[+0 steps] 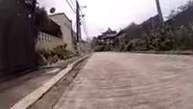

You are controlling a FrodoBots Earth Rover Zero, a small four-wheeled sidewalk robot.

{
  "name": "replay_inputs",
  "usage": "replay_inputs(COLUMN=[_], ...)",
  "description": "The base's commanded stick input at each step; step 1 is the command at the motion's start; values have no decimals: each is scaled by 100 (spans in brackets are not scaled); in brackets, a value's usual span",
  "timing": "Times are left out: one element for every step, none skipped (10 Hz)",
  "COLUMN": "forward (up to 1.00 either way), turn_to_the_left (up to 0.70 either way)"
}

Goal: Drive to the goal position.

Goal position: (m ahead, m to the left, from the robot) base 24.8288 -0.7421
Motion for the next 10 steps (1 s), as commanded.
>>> replay_inputs(forward=[100, 100, 100, 100, 100, 100, 100, 100, 100, 100], turn_to_the_left=[-28, -19, -1, 0, 0, 0, 0, 0, 0, 0])
